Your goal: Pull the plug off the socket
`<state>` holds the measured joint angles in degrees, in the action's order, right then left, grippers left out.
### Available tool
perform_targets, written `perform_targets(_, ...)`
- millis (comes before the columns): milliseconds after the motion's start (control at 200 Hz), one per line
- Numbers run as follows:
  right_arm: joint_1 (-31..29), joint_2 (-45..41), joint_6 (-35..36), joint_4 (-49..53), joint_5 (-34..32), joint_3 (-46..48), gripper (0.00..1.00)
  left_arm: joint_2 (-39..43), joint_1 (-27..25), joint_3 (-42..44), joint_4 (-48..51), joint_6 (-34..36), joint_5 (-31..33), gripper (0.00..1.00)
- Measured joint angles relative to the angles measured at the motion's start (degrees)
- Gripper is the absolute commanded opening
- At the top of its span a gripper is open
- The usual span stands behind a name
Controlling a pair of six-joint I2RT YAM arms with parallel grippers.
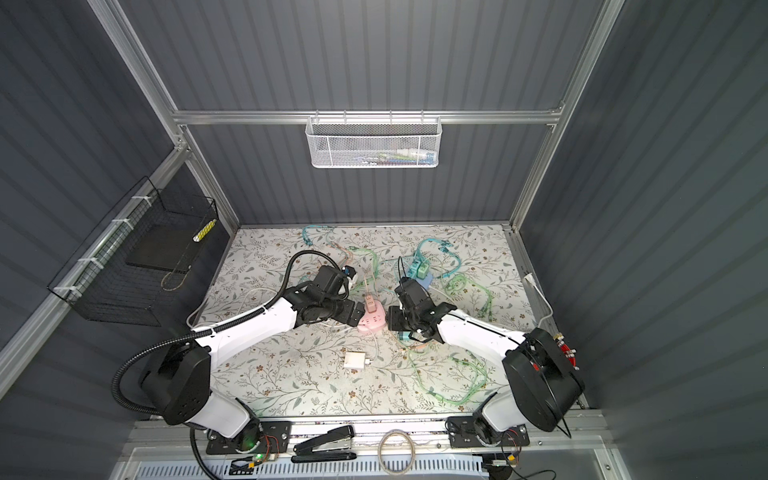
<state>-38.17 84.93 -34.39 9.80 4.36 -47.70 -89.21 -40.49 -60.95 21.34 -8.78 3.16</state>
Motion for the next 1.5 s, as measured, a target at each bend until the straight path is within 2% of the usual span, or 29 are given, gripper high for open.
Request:
perform_targets(235, 0.26, 6.21, 0.11, 0.24, 1.11, -4.50, 0.46, -0.85, 0.00, 0.00, -2.56, 6.38, -2.95, 1.00)
perform_targets(605, 3.26, 10.60, 0.17, 0.61, 4.15, -7.32, 0.40, -6.75, 1.33, -0.15, -6.25, 15.76, -8.87, 0.97)
perform_targets(1081, 3.82, 15.21, 1.01, 1.07, 7.96, -10.12, 0.38, -11.17, 2.84, -2.86, -8.66, 22.18, -10.99, 0.92)
perform_targets(1306, 4.81, 16.48, 1.40, 0.98, 8.94, -11.50, 0.39, -14.25, 3.48, -4.11, -11.34, 23.74, -12.44, 0.85)
perform_targets(1501, 5.46, 17.79, 1.42, 1.05, 9.70, -11.58, 0.39, -16.59, 3.48, -6.12, -11.72, 25.35, -14.08, 0.74)
